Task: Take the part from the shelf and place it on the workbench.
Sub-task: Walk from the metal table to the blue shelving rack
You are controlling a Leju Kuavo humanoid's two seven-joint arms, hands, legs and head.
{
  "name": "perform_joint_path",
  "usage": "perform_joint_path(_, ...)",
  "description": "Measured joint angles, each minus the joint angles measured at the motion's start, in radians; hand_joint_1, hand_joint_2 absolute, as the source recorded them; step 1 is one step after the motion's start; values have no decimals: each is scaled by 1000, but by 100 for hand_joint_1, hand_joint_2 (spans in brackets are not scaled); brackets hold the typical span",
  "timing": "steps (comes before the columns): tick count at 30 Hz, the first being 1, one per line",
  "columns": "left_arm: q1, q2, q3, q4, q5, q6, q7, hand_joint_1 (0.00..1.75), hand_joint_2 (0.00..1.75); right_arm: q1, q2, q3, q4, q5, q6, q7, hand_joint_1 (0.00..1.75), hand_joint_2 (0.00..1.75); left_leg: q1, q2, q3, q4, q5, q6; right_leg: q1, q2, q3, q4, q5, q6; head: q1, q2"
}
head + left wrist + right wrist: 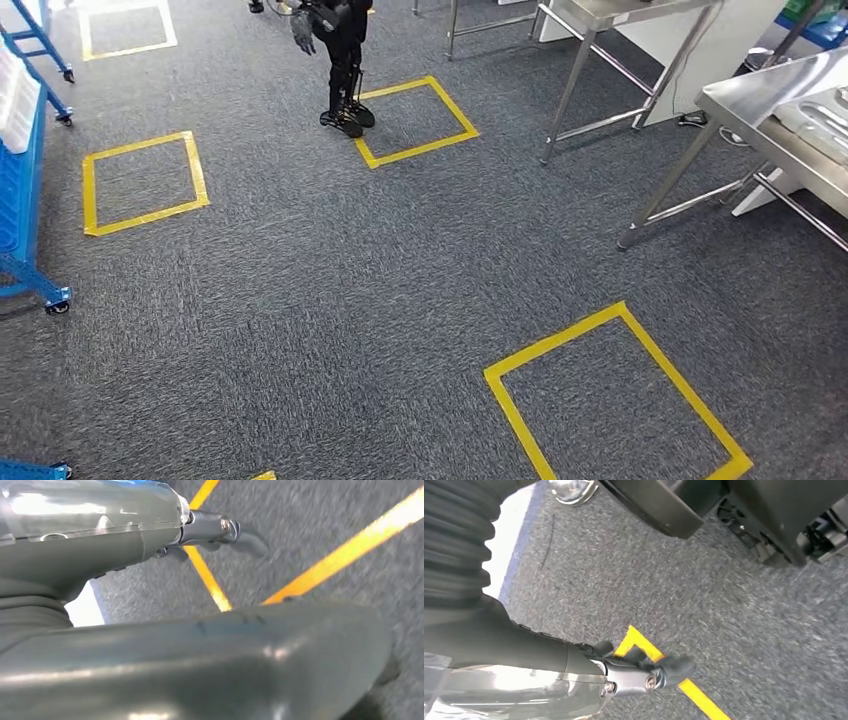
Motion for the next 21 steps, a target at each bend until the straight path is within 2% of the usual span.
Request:
perform_joint_path(1,2,1,0,0,-1,0,0,0,0,0,2,0,0,2,-1,0,0,175,-1,-1,1,-6,5,-4,-3,-13,10,-22,8,1,0,0)
perform_joint_path(2,4,2,0,0,0,1,0,0,0,1,5,0,0,4,-1,1,0,175,-4,13,0,-3,2,-6,-8,-24,23,-46,20,4,0,0)
perform_joint_path(3,5,4,0,0,4,3,-1,0,0,3,8,0,-1,7,-1,1,0,175,-7,35,-9,17,-12,-10,-14,-37,36,-69,31,8,0,0)
perform_joint_path(5,4,7,1,0,14,7,-4,0,0,8,11,0,-1,13,2,2,0,175,-6,85,-54,116,-68,-22,-21,-66,50,-89,38,23,0,0)
perform_joint_path(6,4,9,3,0,20,9,-6,0,0,9,12,0,0,16,4,3,0,175,0,96,-81,174,-94,-31,-23,-81,51,-87,35,30,0,0)
perform_joint_path(7,5,10,5,0,25,12,-8,0,0,9,12,0,0,19,6,4,0,175,6,102,-99,214,-106,-40,-26,-95,51,-83,30,37,0,0)
perform_joint_path(8,7,13,8,0,30,14,-9,0,0,9,12,0,0,22,8,4,0,175,12,108,-101,222,-102,-48,-30,-109,51,-77,24,44,0,0)
perform_joint_path(9,9,15,11,0,34,17,-10,0,0,9,13,-1,0,23,10,4,0,175,17,116,-84,195,-83,-57,-35,-122,50,-68,17,52,0,0)
perform_joint_path(10,11,17,14,0,37,19,-10,0,0,8,13,-1,0,25,10,5,0,175,21,128,-50,136,-54,-65,-41,-134,48,-54,7,61,-1,0)
perform_joint_path(11,11,18,16,0,39,20,-11,0,0,6,13,-1,0,25,10,5,0,175,22,144,-20,84,-35,-67,-45,-145,45,-40,-4,69,-1,0)
perform_joint_path(12,11,18,19,0,41,21,-12,0,0,5,12,-1,0,26,11,6,0,175,22,163,4,41,-20,-66,-46,-154,42,-22,-17,78,-1,0)
perform_joint_path(13,10,19,21,0,42,22,-13,0,0,4,11,-1,0,27,11,7,0,175,20,175,14,23,-18,-57,-45,-162,40,-9,-27,86,-1,0)
perform_joint_path(14,9,19,23,0,43,22,-14,0,0,3,11,-1,0,28,11,8,0,175,17,178,11,27,-22,-44,-43,-170,39,-1,-35,92,0,0)
perform_joint_path(16,9,20,27,-1,45,23,-17,0,0,3,11,-1,0,29,11,8,0,175,16,164,5,31,-22,-22,-43,-184,41,6,-44,101,0,0)
perform_joint_path(17,10,21,29,-1,45,23,-18,0,0,2,11,-1,0,29,10,7,0,175,16,155,3,29,-21,-17,-46,-175,40,13,-53,105,0,0)
perform_joint_path(18,11,22,31,-1,45,23,-19,0,0,1,11,-1,-1,29,10,5,0,175,17,146,2,26,-19,-12,-49,-155,32,35,-71,110,0,0)
perform_joint_path(20,11,24,33,-1,46,23,-20,0,0,0,11,-1,-1,28,9,-1,0,175,16,130,-2,23,-15,-4,-56,-101,-13,134,-132,117,0,0)
perform_joint_path(21,10,25,33,-1,47,23,-20,0,0,-2,11,-2,-1,27,8,-3,0,175,14,122,-4,22,-13,-2,-58,-86,-45,199,-162,118,0,0)
